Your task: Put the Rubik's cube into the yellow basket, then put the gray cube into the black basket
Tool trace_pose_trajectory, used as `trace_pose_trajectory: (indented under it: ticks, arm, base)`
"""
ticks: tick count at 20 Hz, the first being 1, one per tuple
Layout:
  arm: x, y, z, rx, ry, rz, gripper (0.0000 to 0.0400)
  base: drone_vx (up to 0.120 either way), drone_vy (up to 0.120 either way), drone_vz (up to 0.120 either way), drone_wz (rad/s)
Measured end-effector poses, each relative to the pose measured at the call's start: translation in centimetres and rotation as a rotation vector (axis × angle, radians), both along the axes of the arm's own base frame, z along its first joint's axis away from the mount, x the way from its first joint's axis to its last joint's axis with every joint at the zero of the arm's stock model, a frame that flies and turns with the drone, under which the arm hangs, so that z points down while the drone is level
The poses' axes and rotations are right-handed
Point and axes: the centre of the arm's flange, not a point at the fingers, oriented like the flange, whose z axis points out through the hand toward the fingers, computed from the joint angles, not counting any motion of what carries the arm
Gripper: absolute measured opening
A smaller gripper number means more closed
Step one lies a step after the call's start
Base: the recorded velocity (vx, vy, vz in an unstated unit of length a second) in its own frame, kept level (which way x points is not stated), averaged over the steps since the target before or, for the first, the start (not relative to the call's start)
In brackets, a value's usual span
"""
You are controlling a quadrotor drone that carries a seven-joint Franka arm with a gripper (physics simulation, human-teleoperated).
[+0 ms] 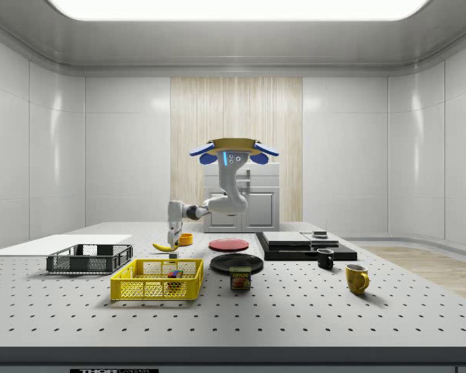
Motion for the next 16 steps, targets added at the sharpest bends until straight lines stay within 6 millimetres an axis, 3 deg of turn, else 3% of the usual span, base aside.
trace_pose_trajectory:
  ticks: [3,16]
  arm:
    - [0.0,0.0,0.0,0.0,0.0,0.0,0.04]
    - [0.2,0.0,2.8,0.0,0.0,0.0,0.04]
  base:
    - [0.0,0.0,-0.107,0.0]
    - [0.0,0.0,0.0,0.0]
